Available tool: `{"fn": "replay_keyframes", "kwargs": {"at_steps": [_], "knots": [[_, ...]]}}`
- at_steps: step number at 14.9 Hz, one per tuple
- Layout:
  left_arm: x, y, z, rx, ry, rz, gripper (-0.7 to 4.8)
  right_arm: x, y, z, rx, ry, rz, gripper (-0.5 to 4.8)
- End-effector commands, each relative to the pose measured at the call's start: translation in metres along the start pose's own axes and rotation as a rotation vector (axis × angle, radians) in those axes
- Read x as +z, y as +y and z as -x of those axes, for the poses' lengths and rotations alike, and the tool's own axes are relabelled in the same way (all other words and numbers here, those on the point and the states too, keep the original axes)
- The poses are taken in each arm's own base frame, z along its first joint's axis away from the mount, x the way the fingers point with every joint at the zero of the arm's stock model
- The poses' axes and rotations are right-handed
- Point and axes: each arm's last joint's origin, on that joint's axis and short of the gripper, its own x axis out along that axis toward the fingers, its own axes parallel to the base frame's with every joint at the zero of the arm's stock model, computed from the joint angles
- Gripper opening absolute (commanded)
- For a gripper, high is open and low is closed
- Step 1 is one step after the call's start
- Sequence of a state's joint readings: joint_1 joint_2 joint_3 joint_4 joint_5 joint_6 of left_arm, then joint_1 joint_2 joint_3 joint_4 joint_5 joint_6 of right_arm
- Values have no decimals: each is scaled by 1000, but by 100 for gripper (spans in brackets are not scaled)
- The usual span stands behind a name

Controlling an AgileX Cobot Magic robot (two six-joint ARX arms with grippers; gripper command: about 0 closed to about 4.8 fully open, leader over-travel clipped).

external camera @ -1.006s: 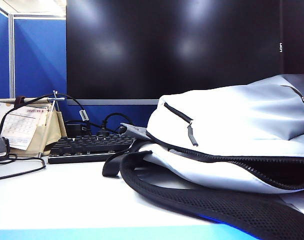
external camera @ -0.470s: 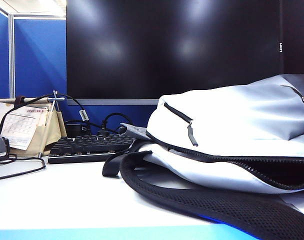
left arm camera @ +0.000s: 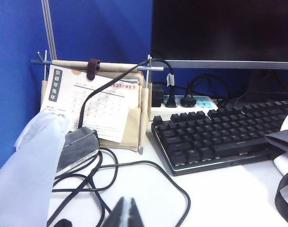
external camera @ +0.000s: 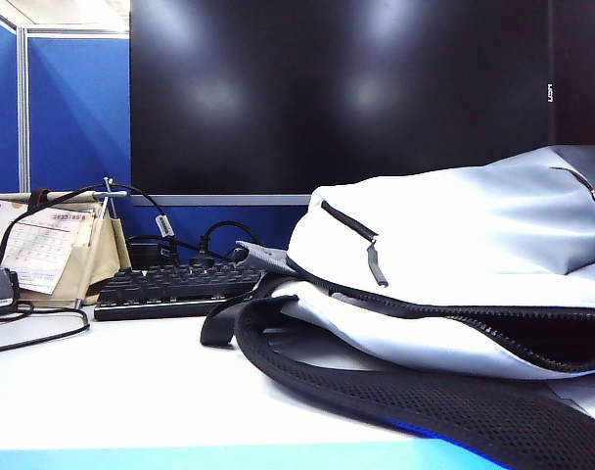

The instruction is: Put the gray clothes into the backpack.

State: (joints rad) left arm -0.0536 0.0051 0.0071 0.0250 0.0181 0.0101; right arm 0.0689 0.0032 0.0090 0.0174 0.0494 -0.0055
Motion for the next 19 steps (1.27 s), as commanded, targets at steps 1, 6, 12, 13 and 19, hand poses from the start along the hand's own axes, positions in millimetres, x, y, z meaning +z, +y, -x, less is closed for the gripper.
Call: {"fn": "replay_keyframes", "kwargs": {"at_steps": [1, 6, 12, 13, 19], "knots": [[2, 0, 0, -4, -16, -1, -2, 0, 0, 0, 0, -12, -10, -5], [2, 0, 0, -4, -16, -1, -2, 1, 0, 0, 1, -28, -9, -5], [2, 0, 0, -4, -16, -1, -2, 1, 3, 0, 31, -23, -11, -5], [2, 0, 0, -4, -16, -1, -2, 1, 3, 0, 31, -23, -11, -5], [2, 0, 0, -5, -16, -1, -2, 1, 3, 0, 32, -23, -11, -5]]}}
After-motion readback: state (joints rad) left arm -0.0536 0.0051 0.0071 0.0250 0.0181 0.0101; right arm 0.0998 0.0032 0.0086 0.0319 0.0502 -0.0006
